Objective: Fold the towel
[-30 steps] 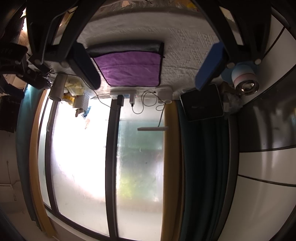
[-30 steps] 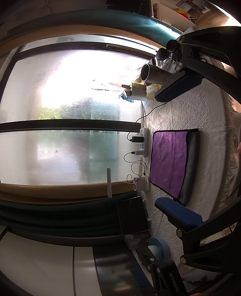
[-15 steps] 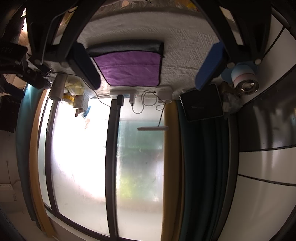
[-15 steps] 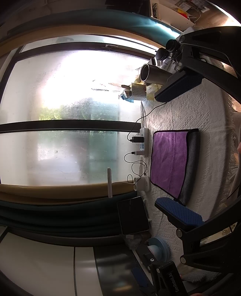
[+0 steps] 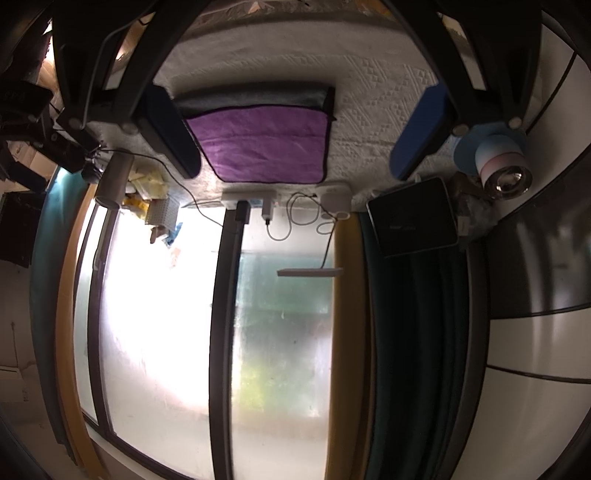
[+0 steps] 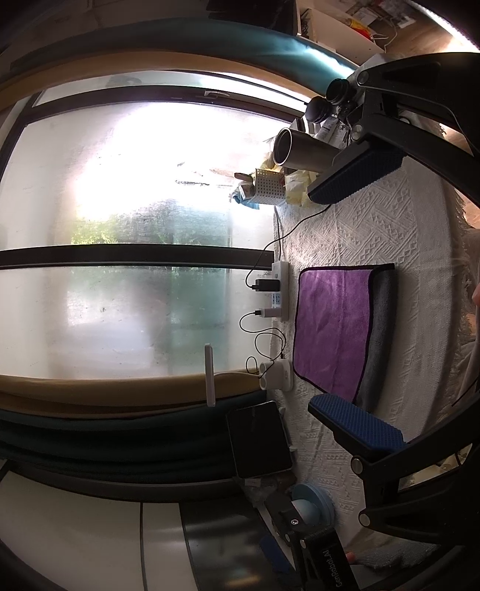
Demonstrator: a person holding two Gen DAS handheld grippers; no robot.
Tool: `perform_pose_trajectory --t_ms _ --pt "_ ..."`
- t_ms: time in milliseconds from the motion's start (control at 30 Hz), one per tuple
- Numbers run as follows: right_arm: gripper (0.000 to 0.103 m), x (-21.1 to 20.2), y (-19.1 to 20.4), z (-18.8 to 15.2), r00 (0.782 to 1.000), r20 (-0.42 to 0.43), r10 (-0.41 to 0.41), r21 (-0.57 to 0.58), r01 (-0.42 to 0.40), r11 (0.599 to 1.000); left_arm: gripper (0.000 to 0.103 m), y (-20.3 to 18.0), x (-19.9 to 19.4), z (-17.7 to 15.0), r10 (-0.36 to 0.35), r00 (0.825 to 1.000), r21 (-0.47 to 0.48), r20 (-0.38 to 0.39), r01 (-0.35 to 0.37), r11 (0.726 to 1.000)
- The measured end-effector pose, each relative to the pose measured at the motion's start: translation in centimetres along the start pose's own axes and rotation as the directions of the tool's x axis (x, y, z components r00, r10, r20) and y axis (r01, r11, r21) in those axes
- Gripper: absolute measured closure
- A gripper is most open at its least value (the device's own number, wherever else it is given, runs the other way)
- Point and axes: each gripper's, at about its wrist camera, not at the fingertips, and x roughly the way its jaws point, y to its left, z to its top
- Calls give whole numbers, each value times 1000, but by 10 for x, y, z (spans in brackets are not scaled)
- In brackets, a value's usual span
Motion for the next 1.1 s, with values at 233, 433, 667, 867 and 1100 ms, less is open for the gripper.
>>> perform_pose_trajectory --t_ms 233,433,667,867,1100 --pt "0 42 -10 -9 998 -58 -6 -8 6 1000 0 -3 47 -8 4 997 10 -74 -3 1000" --pt "0 86 -16 -25 992 -129 -8 -27 5 1000 0 1 100 -30 9 985 5 -172 -9 1000" --pt "0 143 -29 -48 973 -229 -10 -24 4 1000 0 11 161 -59 -23 959 -13 -284 20 1000" --pt "0 186 -38 -69 952 -307 -13 -45 -1 999 1 20 209 -90 -33 924 -7 -381 33 999" --pt "0 225 -46 -94 922 -386 16 -50 -38 998 1 45 249 -115 -79 889 -78 -451 49 996"
